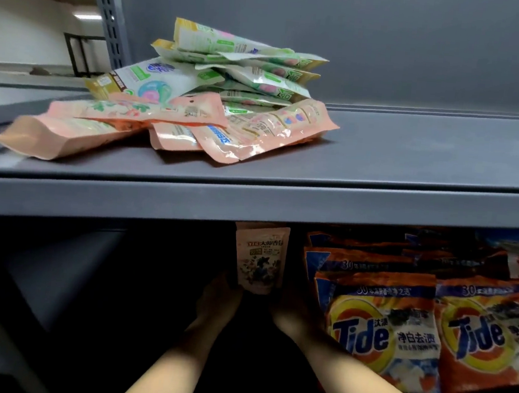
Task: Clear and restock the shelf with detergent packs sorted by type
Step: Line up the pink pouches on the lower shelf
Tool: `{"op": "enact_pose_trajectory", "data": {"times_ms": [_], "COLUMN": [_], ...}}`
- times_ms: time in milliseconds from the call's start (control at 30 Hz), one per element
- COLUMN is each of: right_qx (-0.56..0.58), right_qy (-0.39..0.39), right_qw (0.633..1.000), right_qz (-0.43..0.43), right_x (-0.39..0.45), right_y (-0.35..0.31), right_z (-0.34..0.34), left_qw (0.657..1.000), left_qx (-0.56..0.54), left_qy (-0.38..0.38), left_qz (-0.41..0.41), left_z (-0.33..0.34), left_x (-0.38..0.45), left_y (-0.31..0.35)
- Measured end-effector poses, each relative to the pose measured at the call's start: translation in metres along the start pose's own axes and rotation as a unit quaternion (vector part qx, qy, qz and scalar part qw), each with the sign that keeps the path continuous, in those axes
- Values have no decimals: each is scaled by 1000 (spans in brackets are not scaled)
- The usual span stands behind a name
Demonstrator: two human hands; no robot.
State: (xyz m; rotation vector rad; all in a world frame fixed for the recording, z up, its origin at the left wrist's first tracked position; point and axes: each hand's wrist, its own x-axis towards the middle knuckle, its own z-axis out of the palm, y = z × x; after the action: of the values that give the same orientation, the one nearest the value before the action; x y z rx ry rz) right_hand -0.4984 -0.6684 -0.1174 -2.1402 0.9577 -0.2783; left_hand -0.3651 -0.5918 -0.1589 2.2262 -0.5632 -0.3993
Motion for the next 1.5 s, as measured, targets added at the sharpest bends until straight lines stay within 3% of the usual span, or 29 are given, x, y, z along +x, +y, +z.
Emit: {"op": "enact_pose_trajectory", "data": {"times_ms": [133, 233, 333, 500, 633, 733, 833, 933, 1033, 1167, 1333, 1400, 1500], "right_qx": [-30, -22, -23, -135, -154, -113, -54, -32, -141, -258, -342, -325, -266], "right_qy": [-31, -43, -70, -68, 25, 105, 159, 224, 233, 139, 88, 104, 190], "right_qw": [999, 998, 994, 977, 956, 934, 916, 897, 899, 901, 856, 862, 872], "right_qz": [-22, -51, -77, -151, -247, -322, -365, -379, -344, -321, -377, -375, -364], "right_x": [-10, -23, -43, -84, -130, -157, -167, -154, -124, -90, -65, -60, -66], "right_y": [3, -3, -10, -32, -66, -98, -127, -153, -169, -179, -190, -189, -185], "right_z": [-2, -15, -33, -73, -113, -135, -156, -178, -194, -195, -184, -181, -183], "left_qw": [999, 990, 975, 964, 924, 892, 856, 826, 846, 871, 892, 886, 865], "left_qx": [30, 138, 222, 243, 256, 180, 118, 136, 226, 324, 339, 343, 367], "left_qy": [-3, -14, 30, 99, 238, 326, 404, 443, 398, 306, 240, 253, 284], "left_qz": [33, 3, -1, 49, 154, 257, 301, 321, 274, 204, 178, 185, 191], "left_z": [-16, -40, -64, -99, -132, -155, -178, -207, -233, -252, -260, -260, -259], "left_x": [-33, -73, -107, -167, -202, -216, -218, -197, -167, -134, -116, -113, -111], "left_y": [4, 27, 51, 79, 112, 127, 143, 159, 170, 173, 175, 174, 171]}}
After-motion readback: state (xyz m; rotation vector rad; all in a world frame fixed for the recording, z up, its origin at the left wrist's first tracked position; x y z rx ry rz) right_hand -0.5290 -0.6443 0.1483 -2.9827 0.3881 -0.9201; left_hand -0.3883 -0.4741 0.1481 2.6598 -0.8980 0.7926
